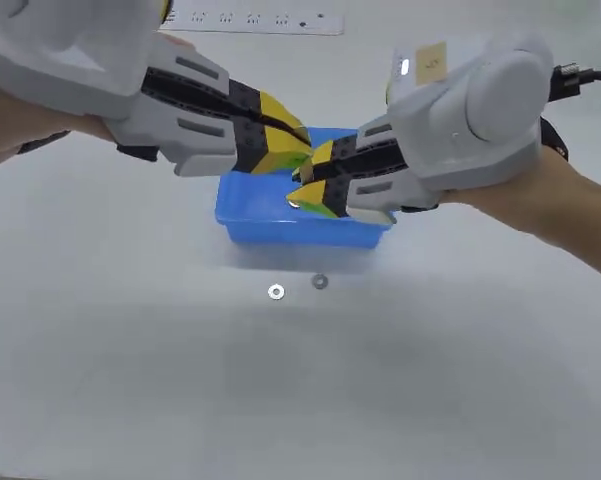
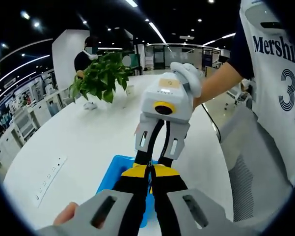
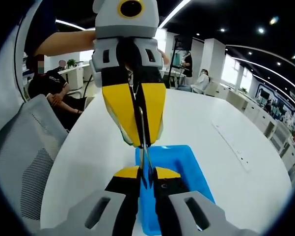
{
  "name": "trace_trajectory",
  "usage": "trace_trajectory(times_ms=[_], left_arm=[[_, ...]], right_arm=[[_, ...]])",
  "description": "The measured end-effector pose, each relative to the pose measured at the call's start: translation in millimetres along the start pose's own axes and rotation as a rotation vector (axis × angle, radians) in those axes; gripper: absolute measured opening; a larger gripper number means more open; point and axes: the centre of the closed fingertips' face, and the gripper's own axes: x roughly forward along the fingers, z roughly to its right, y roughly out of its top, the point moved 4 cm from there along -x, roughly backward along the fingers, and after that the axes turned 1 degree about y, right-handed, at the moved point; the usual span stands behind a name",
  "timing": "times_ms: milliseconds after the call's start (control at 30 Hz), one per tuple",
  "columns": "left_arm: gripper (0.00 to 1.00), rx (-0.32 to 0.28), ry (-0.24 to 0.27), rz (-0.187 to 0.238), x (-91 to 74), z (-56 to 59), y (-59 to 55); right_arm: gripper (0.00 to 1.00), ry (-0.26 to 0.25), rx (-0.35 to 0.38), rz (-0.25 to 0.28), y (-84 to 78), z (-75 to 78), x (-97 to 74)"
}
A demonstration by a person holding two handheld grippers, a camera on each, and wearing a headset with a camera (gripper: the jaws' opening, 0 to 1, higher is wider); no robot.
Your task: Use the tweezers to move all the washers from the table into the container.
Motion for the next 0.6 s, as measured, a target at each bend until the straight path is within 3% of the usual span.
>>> trace_trajectory(times_ms=[233, 600], left_arm=[[0.06, 0.01, -0.012, -0.001, -3.4, 20.6, 5.0], [0.06, 0.002, -0.027, -0.03, 2.3, 49.5, -2.7]], right_arm=[[0.11, 0.006, -0.009, 0.003, 1.5, -20.3, -8.7], [0.11, 0.036, -0.023, -0.027, -8.9, -47.2, -7.1]])
